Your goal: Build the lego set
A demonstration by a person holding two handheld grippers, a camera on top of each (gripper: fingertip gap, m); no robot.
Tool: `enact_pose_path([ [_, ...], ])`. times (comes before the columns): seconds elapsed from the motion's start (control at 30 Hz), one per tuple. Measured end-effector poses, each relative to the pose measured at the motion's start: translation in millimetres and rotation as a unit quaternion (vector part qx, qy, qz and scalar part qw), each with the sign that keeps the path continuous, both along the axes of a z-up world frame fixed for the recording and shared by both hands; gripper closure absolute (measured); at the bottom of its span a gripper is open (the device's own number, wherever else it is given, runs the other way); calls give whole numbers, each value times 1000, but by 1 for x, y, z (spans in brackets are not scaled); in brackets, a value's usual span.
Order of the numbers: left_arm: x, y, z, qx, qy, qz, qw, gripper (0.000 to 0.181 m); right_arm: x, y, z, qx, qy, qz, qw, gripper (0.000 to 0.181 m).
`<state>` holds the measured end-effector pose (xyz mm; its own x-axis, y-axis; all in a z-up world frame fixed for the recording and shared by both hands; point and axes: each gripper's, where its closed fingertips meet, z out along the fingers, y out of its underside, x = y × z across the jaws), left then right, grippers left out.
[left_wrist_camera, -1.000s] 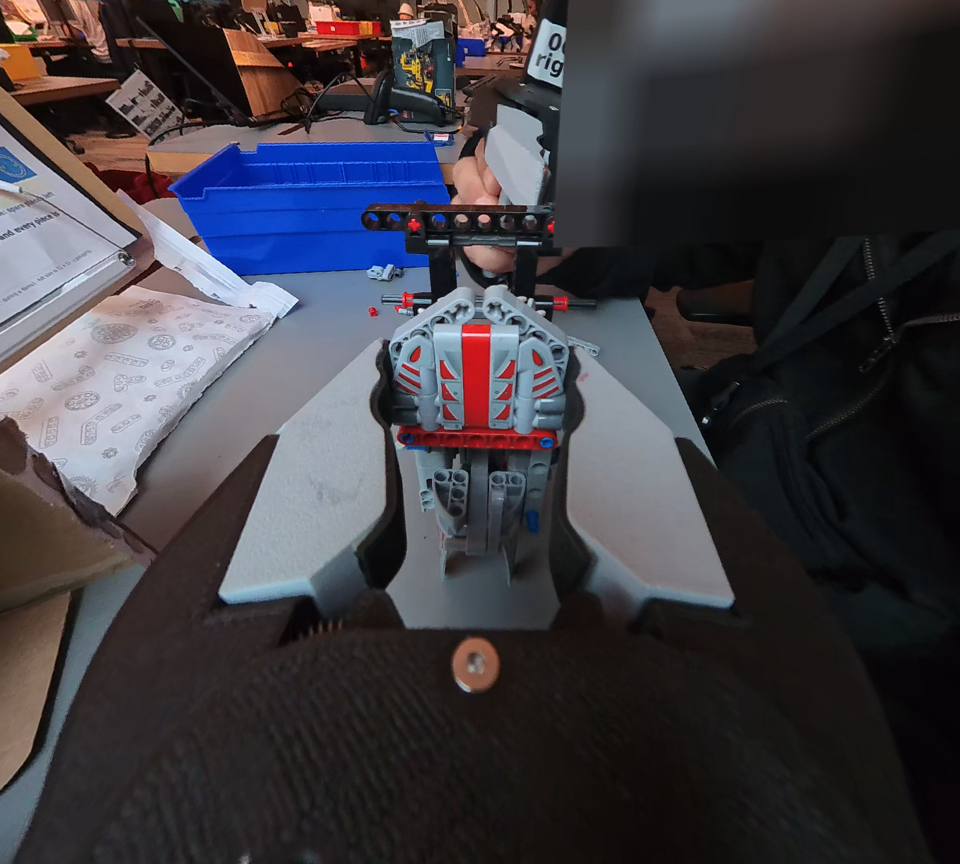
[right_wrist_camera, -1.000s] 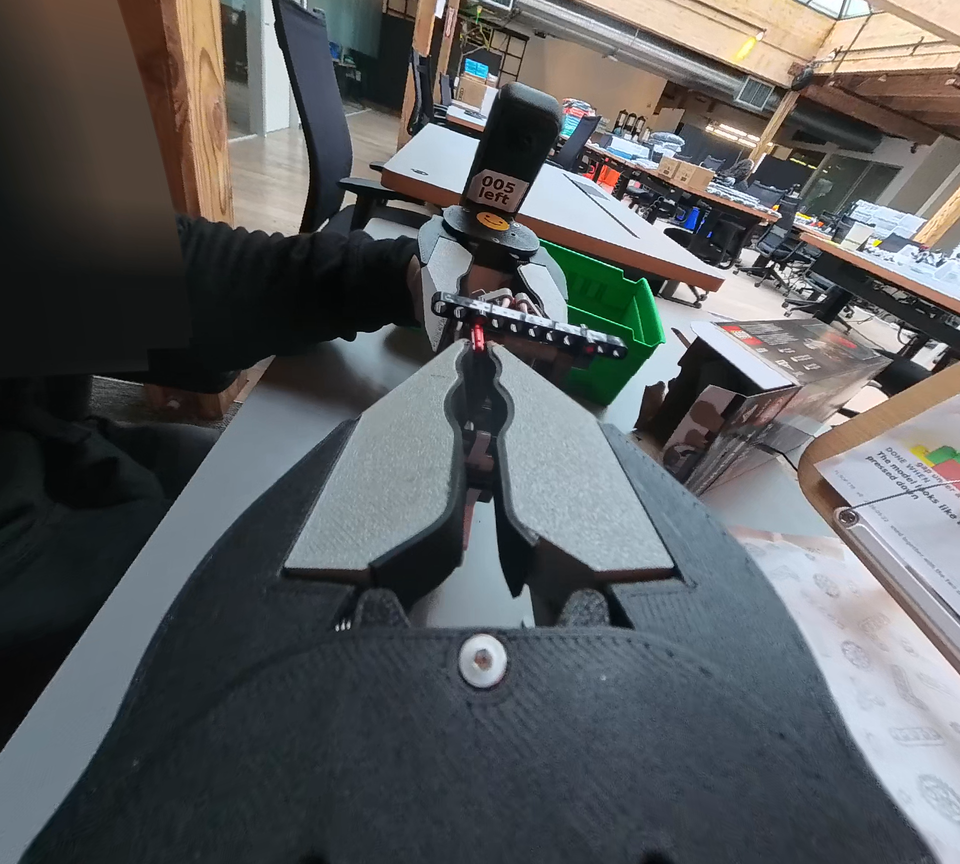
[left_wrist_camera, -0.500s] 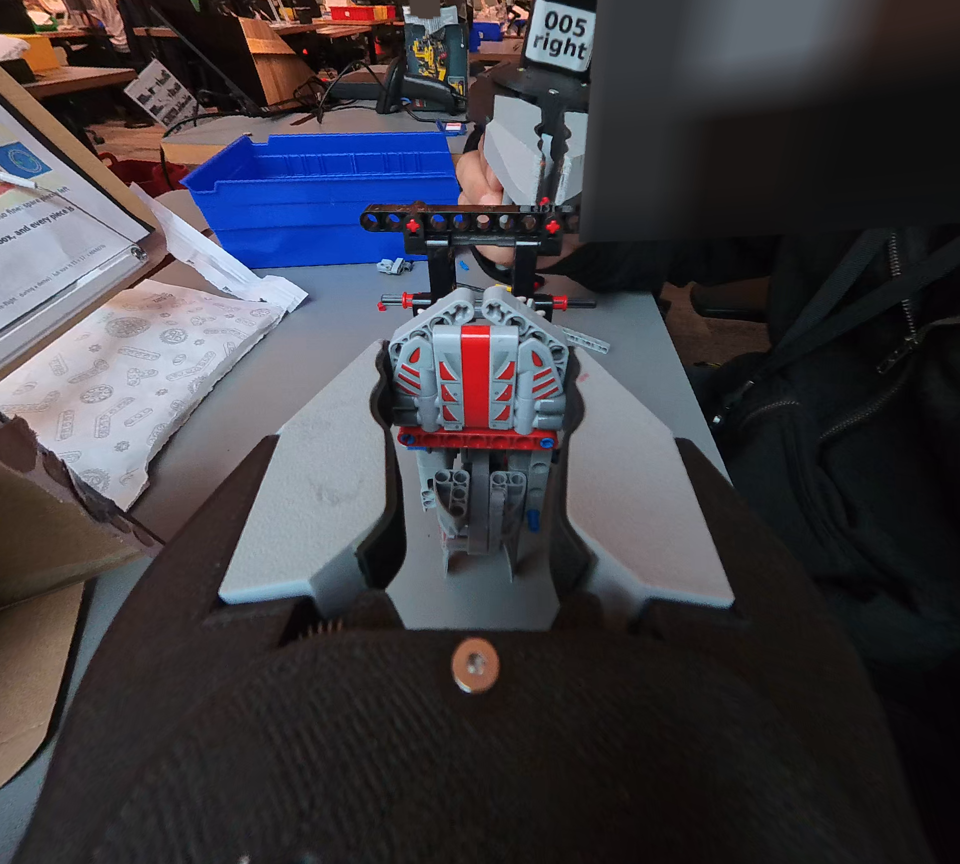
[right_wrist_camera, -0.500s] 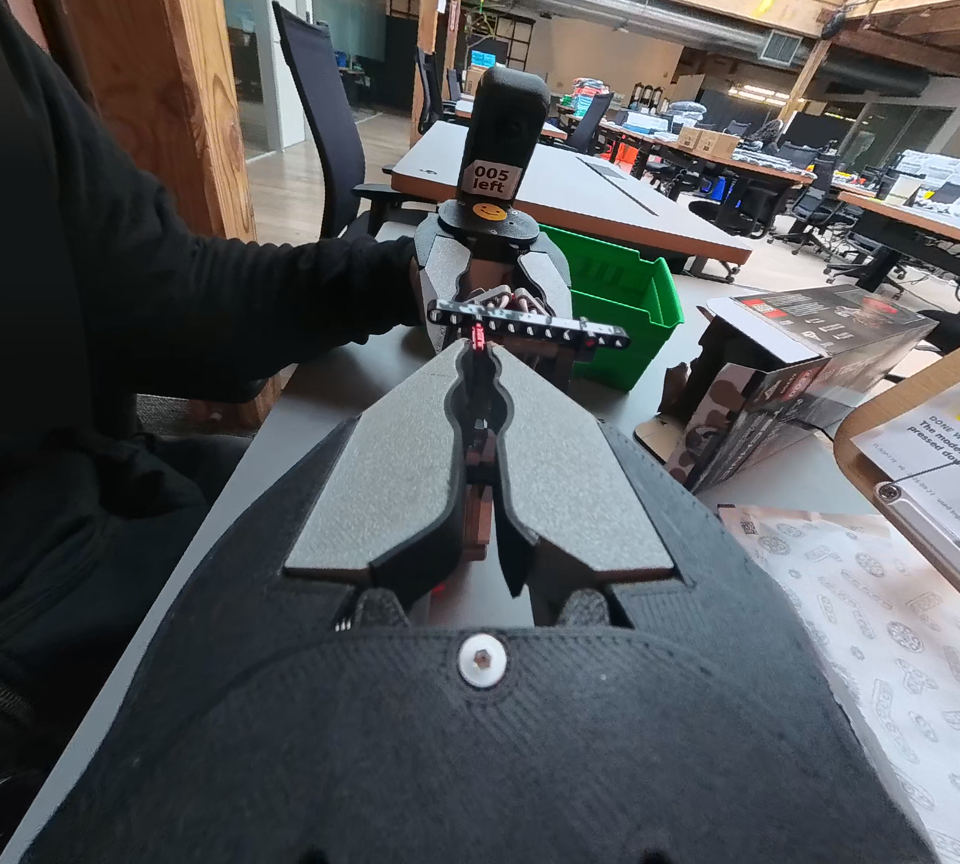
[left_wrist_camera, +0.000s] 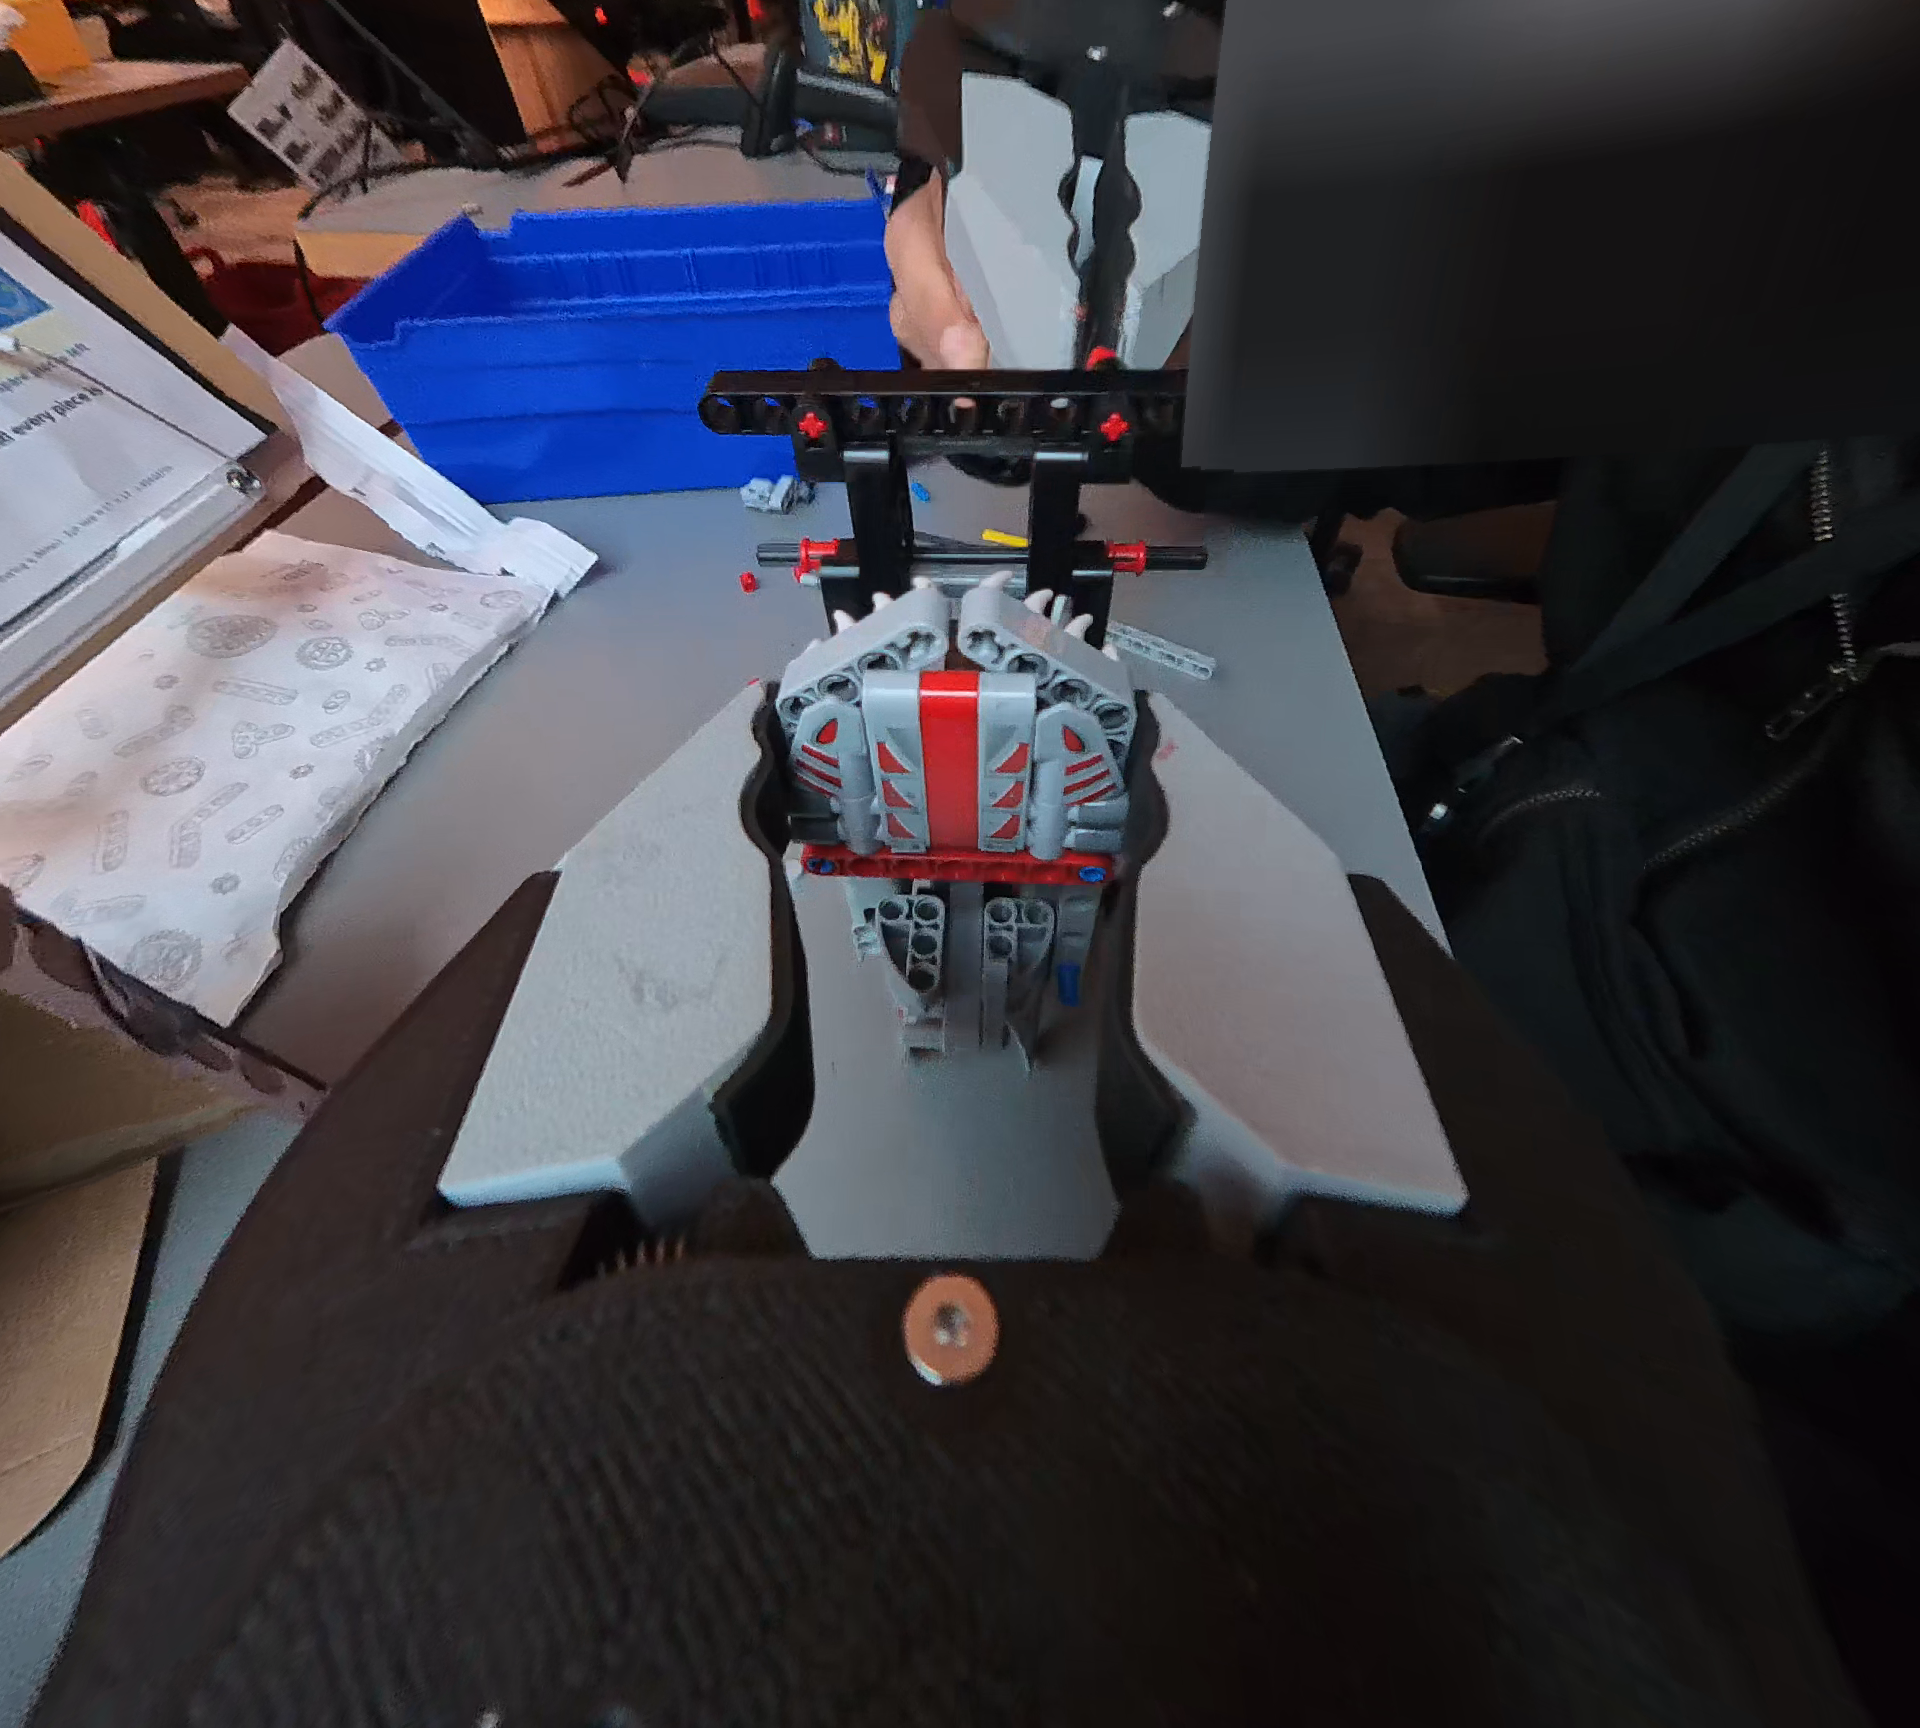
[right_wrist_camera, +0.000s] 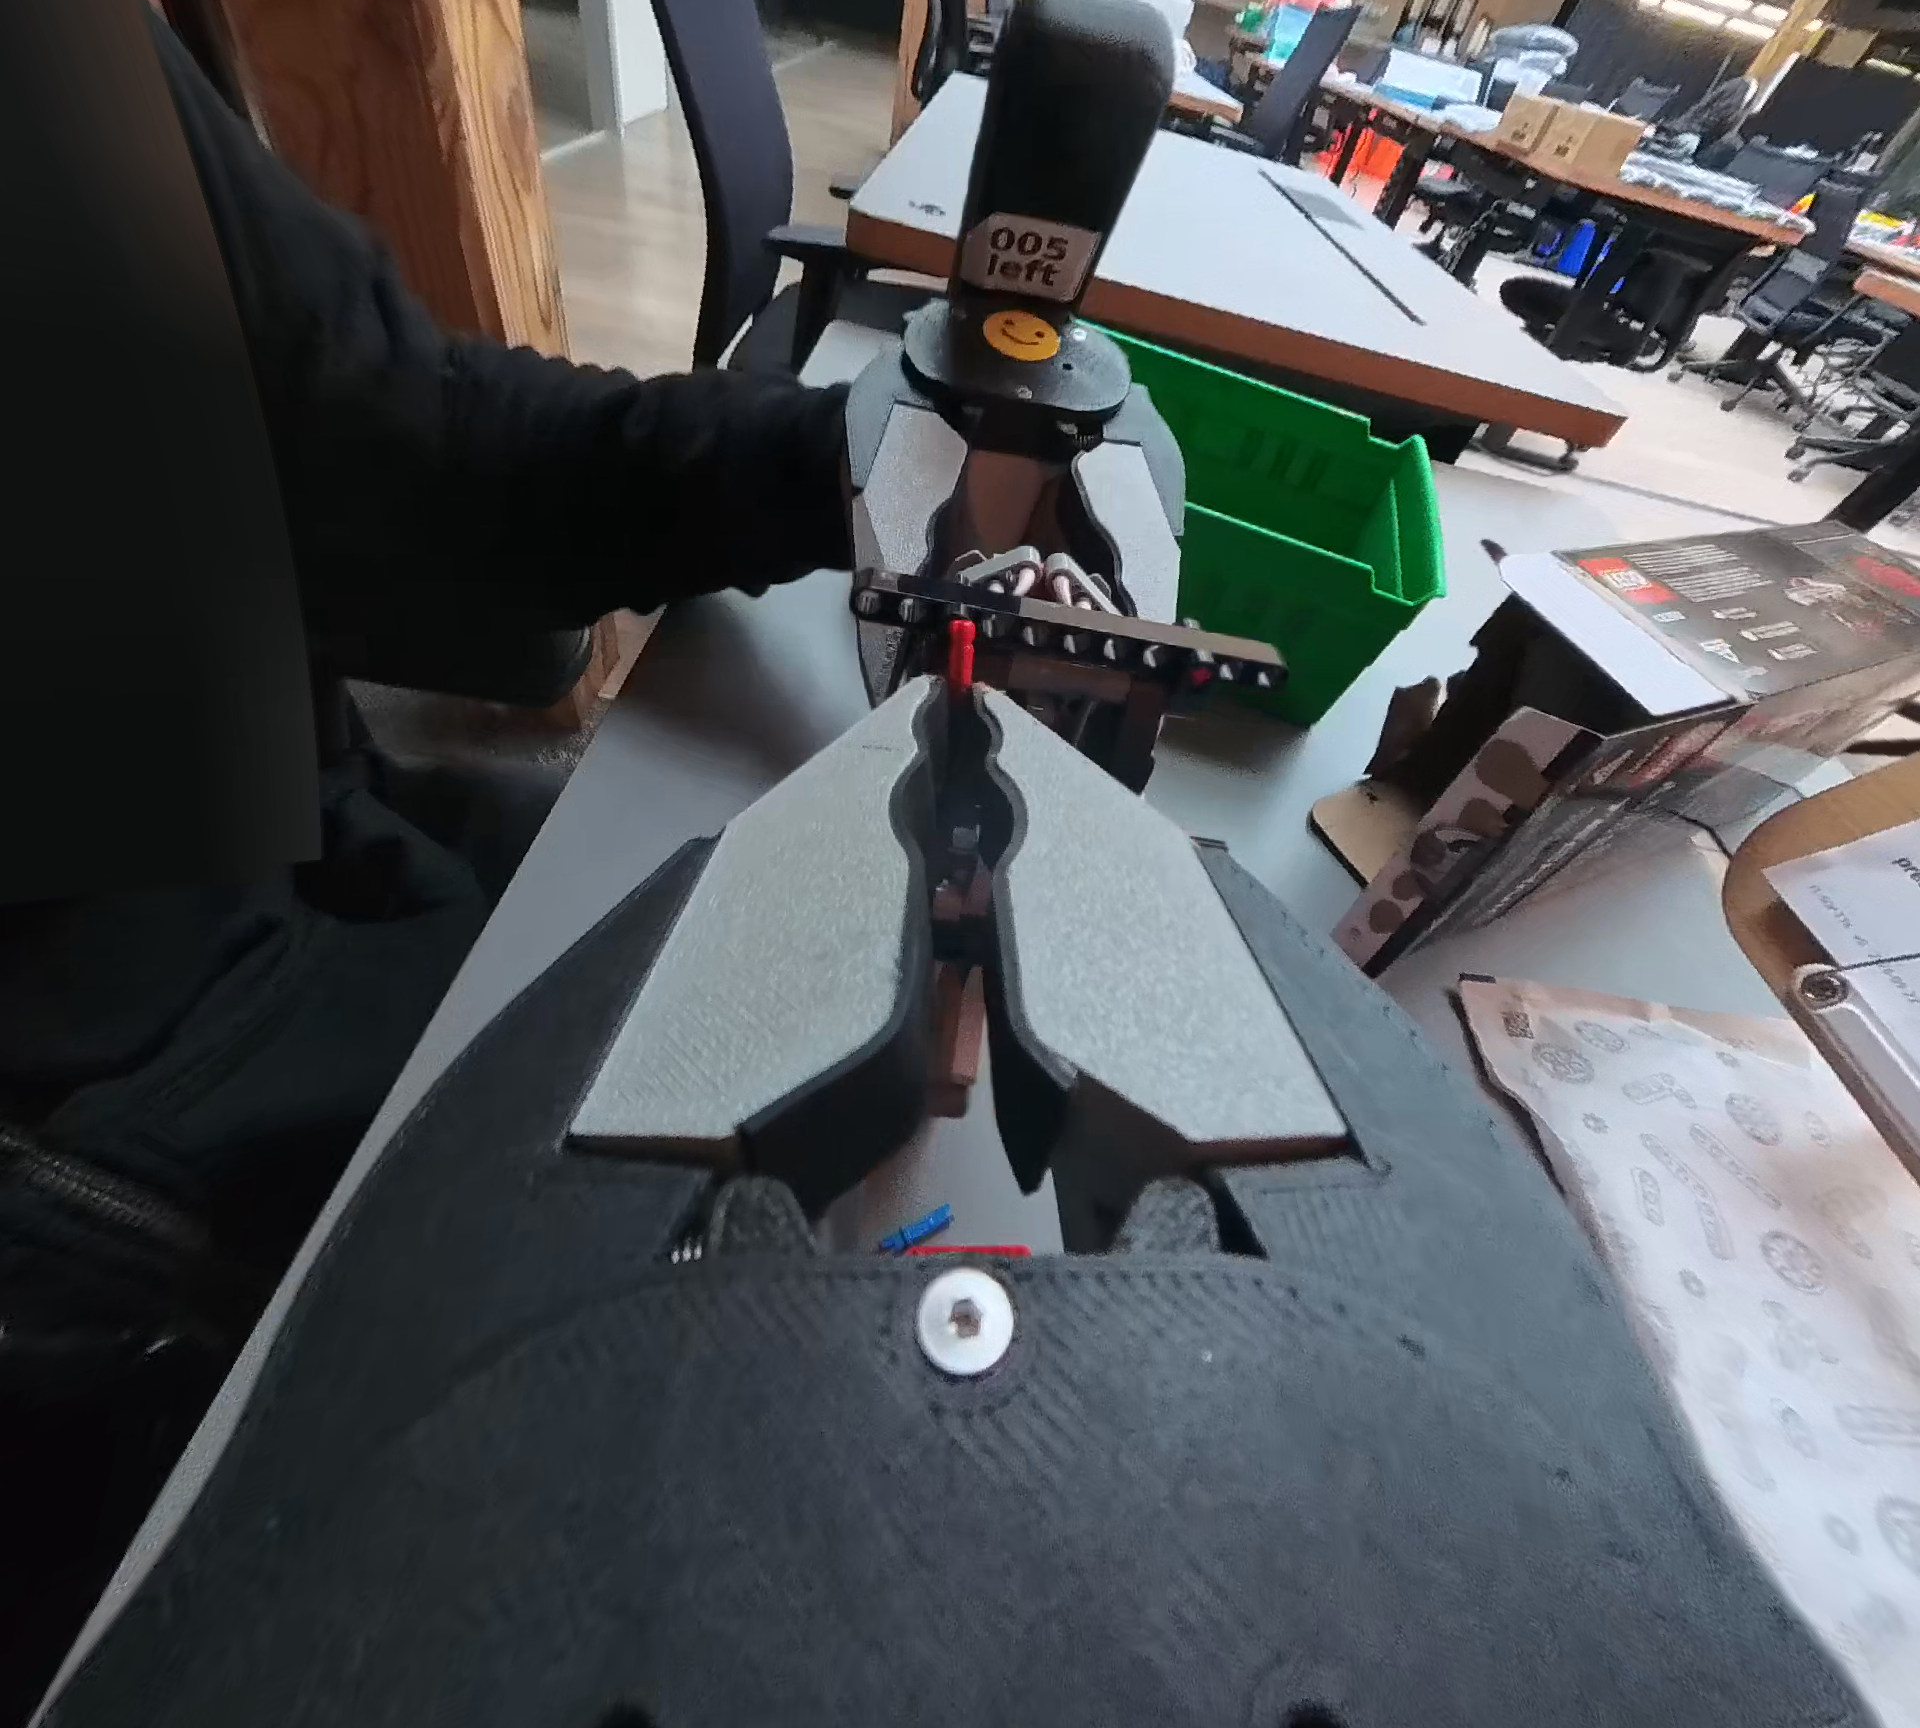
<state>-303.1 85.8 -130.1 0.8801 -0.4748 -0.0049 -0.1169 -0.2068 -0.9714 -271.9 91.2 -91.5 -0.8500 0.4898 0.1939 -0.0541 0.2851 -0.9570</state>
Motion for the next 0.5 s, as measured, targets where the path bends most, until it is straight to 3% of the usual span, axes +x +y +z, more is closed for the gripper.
enact_pose_path([
  [0.13, -2, -5, -2, -25, 41, 19, 999, 117, 1, 11, 4, 2, 3, -17, 1000, 181],
  [0.27, -10, -12, 39, 29, 24, 73, 997, 114, 2, 16, 5, 27, 2, -30, 999, 181],
  [0.37, 2, -19, 59, 11, 11, 75, 997, 139, 3, 16, 3, 85, 18, -42, 995, 181],
  [0.43, 15, -18, 61, -23, 29, 73, 997, 146, 5, 15, 2, 114, 19, -44, 992, 181],
  [0.5, 30, -14, 66, -34, 53, 63, 996, 171, 8, 12, 3, 122, 19, -41, 991, 181],
])
